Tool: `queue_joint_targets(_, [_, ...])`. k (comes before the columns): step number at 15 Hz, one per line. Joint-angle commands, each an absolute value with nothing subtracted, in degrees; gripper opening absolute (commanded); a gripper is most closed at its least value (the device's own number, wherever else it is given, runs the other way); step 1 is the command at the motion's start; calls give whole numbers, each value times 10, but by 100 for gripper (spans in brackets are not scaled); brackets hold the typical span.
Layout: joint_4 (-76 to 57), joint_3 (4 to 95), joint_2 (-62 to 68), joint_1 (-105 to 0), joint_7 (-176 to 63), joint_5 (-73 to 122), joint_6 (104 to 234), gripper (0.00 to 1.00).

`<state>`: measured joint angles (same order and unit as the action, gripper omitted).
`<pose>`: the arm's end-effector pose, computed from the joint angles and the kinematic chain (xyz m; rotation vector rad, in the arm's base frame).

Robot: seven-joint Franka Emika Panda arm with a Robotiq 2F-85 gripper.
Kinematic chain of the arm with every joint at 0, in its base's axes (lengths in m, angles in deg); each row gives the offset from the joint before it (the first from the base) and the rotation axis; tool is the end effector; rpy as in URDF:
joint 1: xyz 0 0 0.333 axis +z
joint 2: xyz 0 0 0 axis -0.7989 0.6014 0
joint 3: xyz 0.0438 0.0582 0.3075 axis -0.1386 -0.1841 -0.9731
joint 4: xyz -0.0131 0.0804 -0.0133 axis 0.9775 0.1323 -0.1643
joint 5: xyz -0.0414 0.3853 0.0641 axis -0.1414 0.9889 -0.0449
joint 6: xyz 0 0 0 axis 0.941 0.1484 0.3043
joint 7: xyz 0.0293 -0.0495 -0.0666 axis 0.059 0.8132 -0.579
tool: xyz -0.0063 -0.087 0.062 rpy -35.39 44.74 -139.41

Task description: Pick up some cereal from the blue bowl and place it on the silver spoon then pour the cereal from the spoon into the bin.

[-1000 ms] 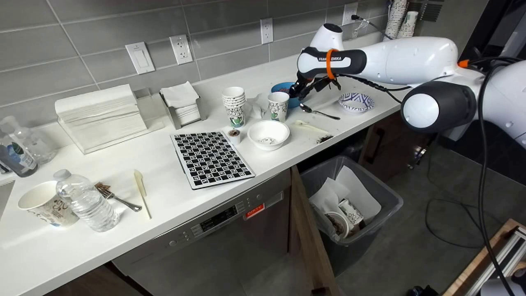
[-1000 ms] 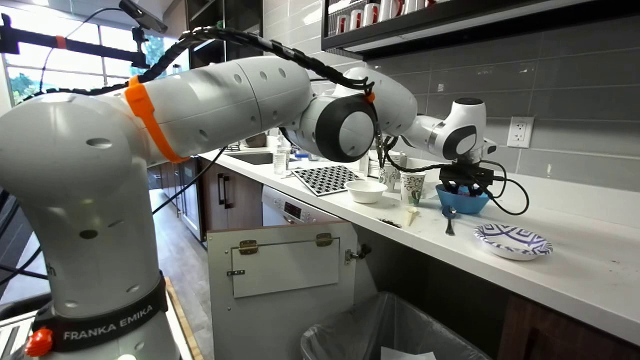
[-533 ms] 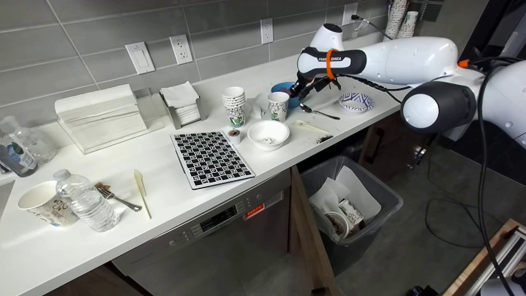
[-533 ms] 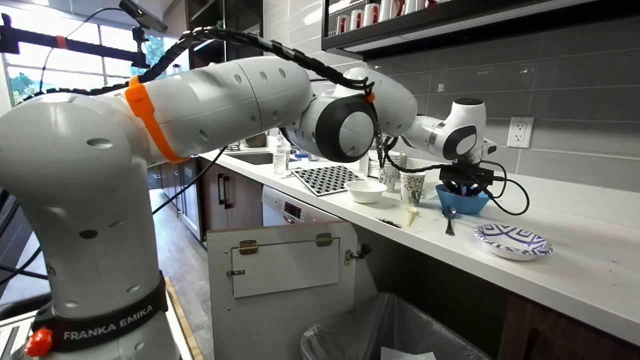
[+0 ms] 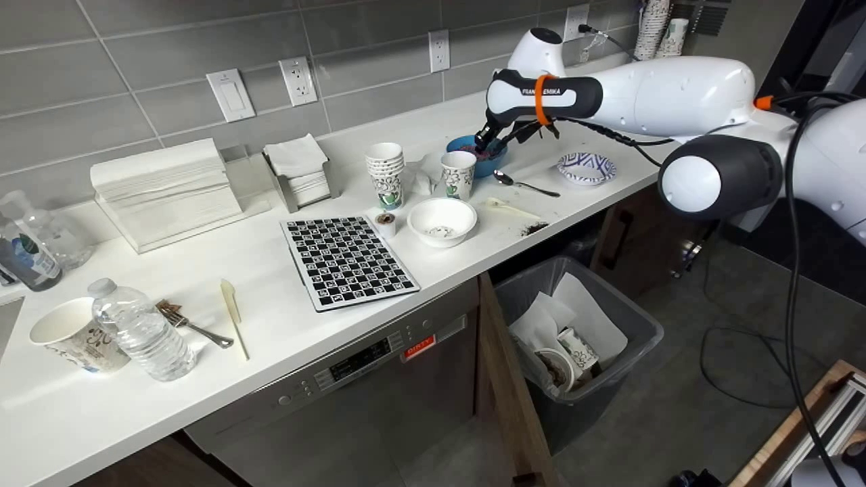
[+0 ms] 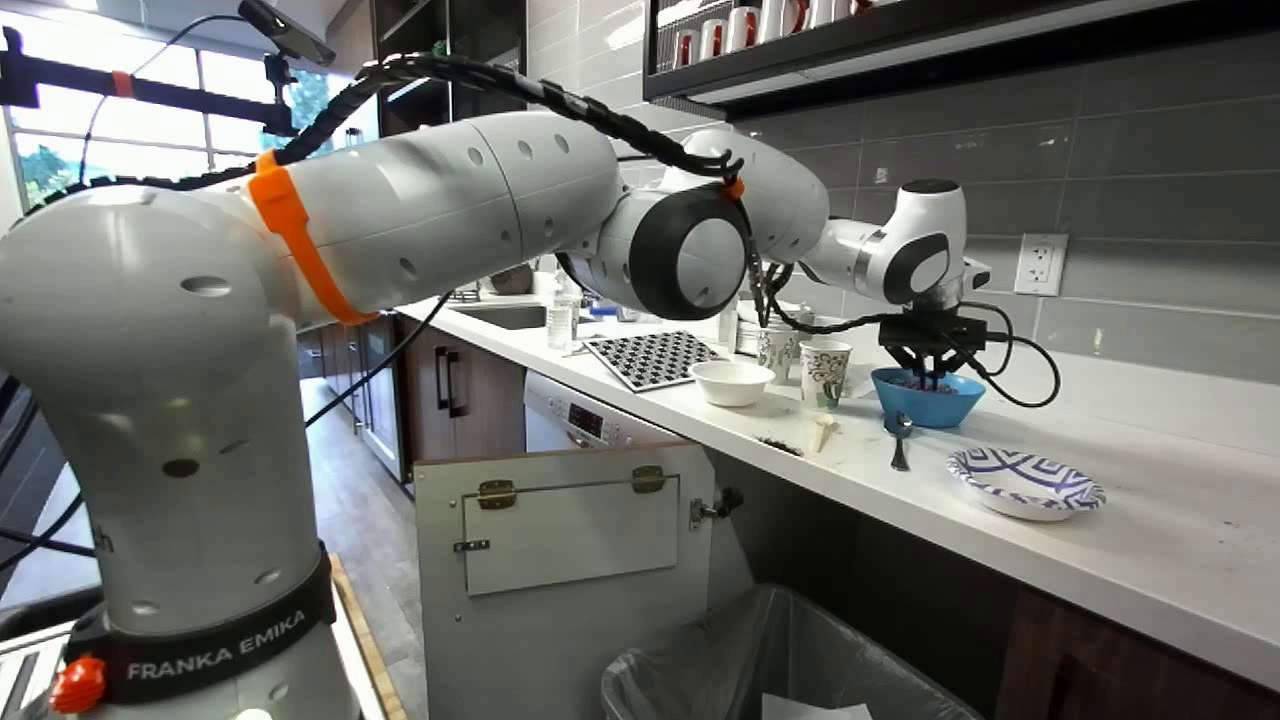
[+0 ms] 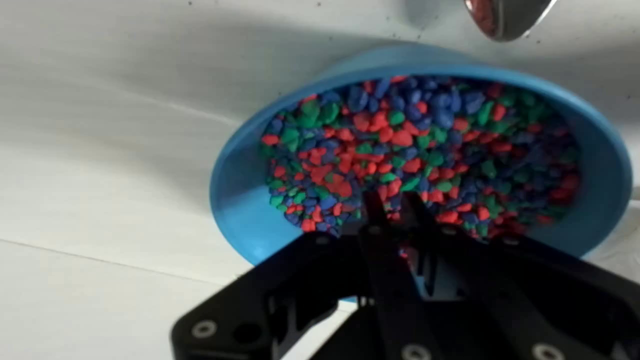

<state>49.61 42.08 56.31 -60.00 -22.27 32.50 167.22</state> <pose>0.8428 -0.0823 0.3087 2.9586 0.5419 0.8122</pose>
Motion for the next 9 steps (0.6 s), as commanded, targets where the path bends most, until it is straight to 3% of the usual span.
queue_joint_targets(1, [504, 432, 553, -591, -233, 315, 1660, 4])
queue_joint_targets(9, [488, 455, 510, -589, -260, 311, 1605, 4])
